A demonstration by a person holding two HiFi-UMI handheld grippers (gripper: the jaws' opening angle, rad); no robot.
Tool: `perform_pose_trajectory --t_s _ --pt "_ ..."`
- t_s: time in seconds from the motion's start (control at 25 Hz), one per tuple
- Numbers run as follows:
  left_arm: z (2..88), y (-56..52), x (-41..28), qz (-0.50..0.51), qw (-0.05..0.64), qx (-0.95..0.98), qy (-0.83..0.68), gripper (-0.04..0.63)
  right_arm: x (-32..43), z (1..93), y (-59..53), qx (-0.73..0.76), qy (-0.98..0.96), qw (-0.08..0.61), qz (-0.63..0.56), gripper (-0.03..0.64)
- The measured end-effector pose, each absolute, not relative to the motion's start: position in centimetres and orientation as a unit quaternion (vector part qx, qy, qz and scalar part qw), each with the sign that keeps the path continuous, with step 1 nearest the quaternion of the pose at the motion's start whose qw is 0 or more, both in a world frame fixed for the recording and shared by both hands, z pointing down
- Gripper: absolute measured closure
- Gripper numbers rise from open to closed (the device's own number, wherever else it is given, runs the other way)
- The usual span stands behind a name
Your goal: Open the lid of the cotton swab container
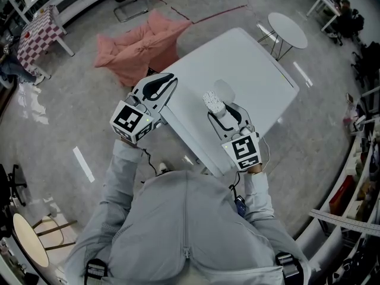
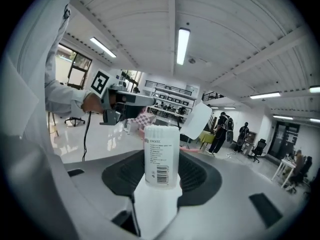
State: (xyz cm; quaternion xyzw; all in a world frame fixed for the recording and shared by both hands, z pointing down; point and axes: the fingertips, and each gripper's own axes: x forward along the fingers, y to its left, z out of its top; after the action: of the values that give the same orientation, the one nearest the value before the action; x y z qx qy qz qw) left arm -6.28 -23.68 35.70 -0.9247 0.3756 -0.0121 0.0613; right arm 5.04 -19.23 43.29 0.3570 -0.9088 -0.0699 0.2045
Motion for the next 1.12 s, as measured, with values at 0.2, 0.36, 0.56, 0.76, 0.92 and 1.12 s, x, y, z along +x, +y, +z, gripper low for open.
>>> perform_pose_trajectory --t_s 0.2,0.36,0.56,0.76,0.92,1.12 --pt "35.8 -24.0 -6.7 -0.027 0.060 -0.912 0.405 0.549 6.1 41.1 -20.8 0.393 -0.905 0.159 -0.033 0.397" --pt "35.9 -23.7 -6.1 -0.034 0.061 -0.912 0.404 0.554 6.4 39.3 -21.0 0.402 -0.907 0.123 -0.033 0.397" --pt "35.4 -23.4 -5.8 -0.036 0.069 -0.913 0.400 0.555 7.3 36.5 -21.0 0.415 -0.907 0.064 -0.033 0.397" --pt "34.6 -23.1 -5.9 -0.037 0.082 -0.911 0.403 0.557 8.3 33.9 -20.9 0.417 -0.908 0.003 -0.033 0.397" --pt "34.2 -23.1 -5.9 -0.038 0.086 -0.909 0.406 0.557 9.2 32.7 -20.9 0.421 -0.906 -0.025 -0.024 0.399" --pt "33.8 -22.5 -6.1 -0.042 0.090 -0.907 0.410 0.558 9.7 31.7 -20.4 0.424 -0.904 -0.040 -0.022 0.399"
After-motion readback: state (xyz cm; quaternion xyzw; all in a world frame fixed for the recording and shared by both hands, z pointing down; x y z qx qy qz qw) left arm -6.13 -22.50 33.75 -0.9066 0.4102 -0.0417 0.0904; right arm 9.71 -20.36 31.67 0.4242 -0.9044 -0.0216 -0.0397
